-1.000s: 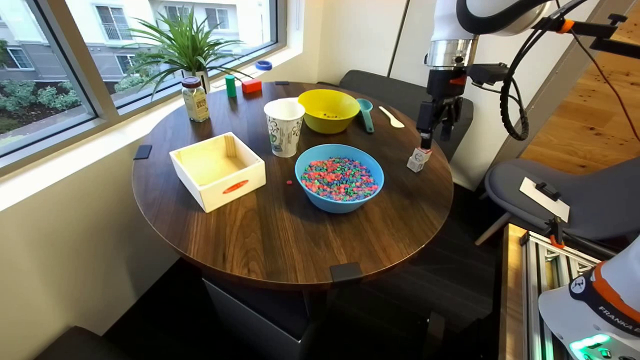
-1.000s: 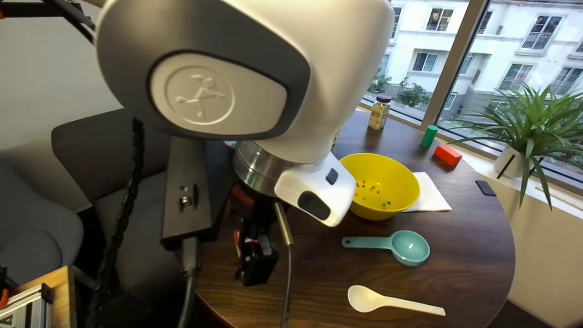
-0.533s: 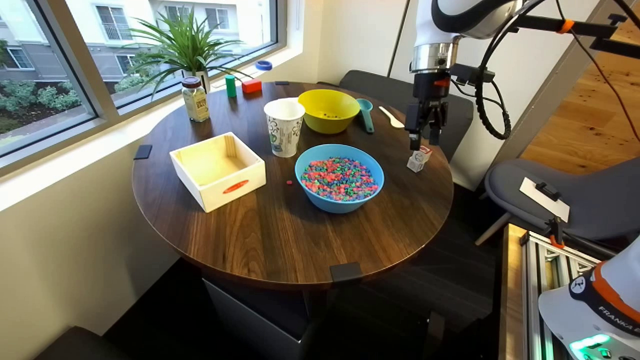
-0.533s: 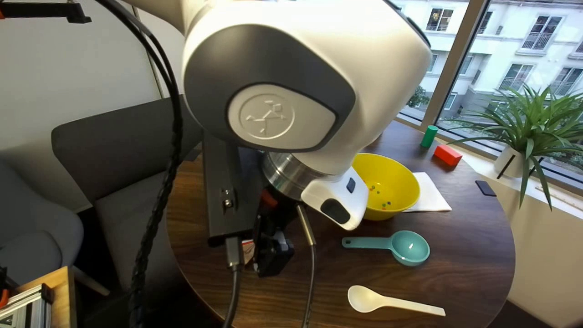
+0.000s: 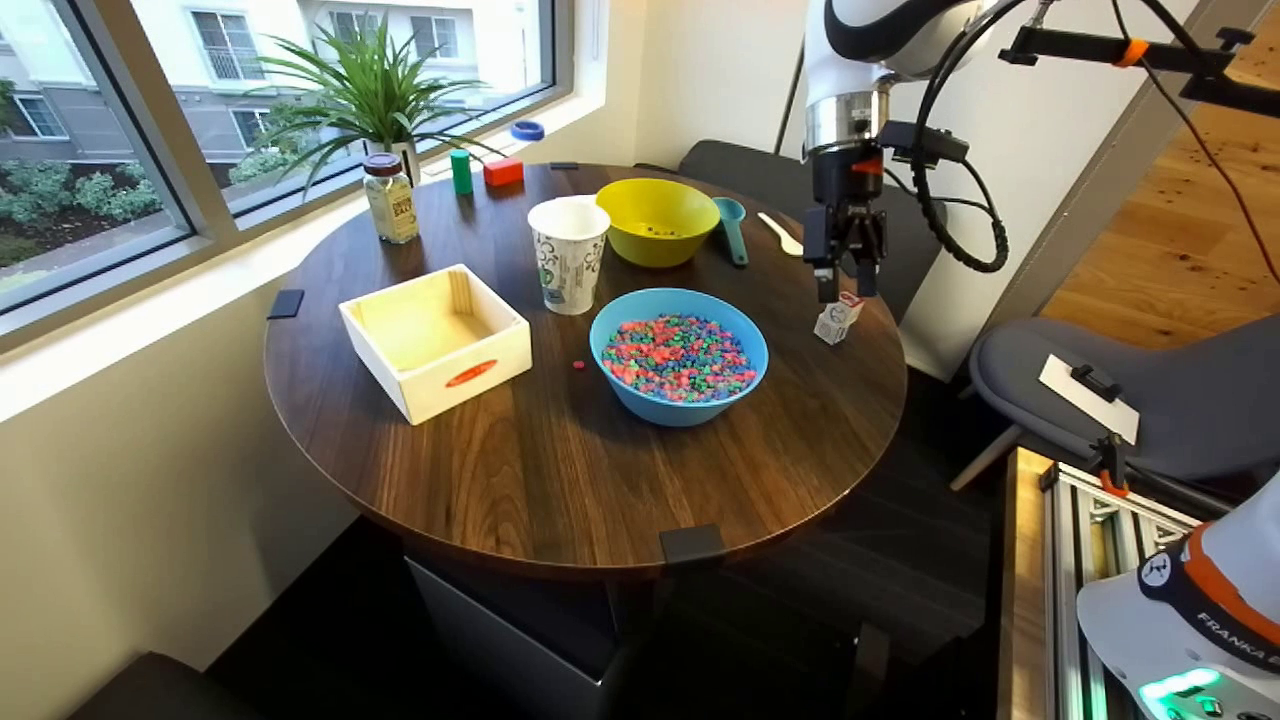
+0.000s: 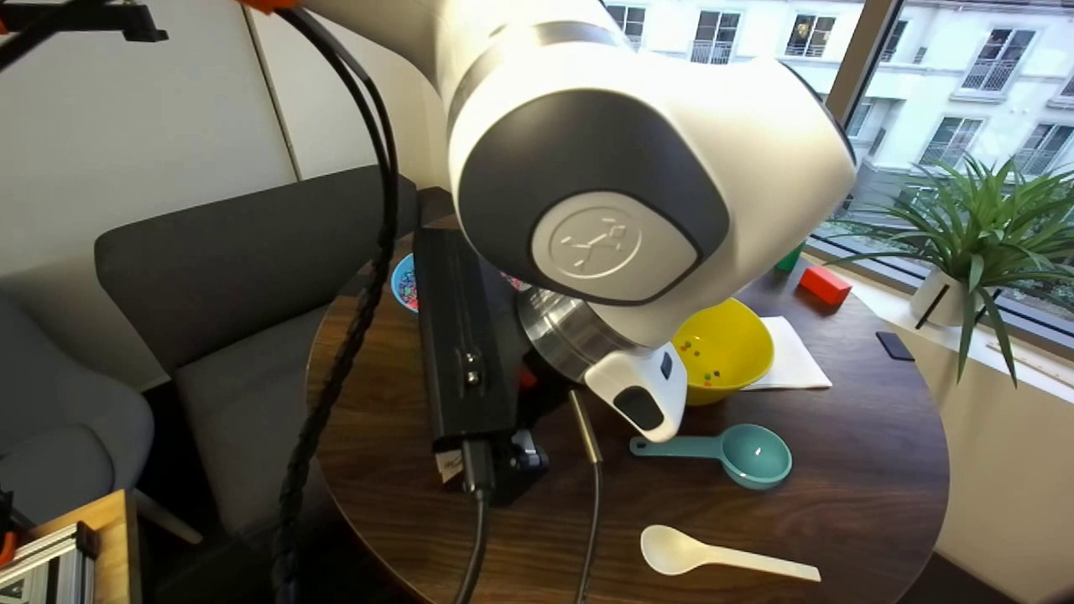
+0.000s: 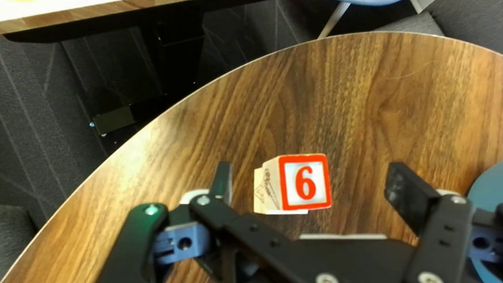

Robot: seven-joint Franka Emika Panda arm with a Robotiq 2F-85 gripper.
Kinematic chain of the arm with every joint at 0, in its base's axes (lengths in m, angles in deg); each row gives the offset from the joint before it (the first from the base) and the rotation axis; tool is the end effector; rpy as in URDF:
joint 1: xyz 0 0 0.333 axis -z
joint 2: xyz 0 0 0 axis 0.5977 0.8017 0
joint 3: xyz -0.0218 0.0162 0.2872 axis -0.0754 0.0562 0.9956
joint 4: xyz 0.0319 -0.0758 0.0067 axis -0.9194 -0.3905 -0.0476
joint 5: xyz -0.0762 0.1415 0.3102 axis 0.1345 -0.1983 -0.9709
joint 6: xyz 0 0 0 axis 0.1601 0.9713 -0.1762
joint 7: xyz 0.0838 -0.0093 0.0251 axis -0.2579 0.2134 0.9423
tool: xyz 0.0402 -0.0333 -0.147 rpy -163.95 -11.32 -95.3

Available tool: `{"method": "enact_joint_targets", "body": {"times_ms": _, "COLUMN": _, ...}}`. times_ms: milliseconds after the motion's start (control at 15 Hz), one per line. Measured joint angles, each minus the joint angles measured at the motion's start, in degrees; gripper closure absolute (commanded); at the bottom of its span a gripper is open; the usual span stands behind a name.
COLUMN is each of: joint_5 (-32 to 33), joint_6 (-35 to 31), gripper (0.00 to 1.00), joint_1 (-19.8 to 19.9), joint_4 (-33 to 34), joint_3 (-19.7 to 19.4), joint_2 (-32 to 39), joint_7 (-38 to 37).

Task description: Stack the two blocks together.

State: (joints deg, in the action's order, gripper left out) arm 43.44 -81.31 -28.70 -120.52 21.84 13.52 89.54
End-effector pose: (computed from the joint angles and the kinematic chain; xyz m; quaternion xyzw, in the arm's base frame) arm 0.4490 -0.0891 0.3361 -0.9464 0.1416 0.2394 0.1640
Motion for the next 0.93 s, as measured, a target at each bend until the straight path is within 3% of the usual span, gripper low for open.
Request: {"method": "enact_joint_targets", "body": {"times_ms": 933, "joint_5": -3.36, "joint_6": 10.71, "gripper": 0.00, "joint_1": 1.54, "joint_4": 9.13, "joint_3": 0.05, "joint_2": 8.54, "joint_7": 0.61}}
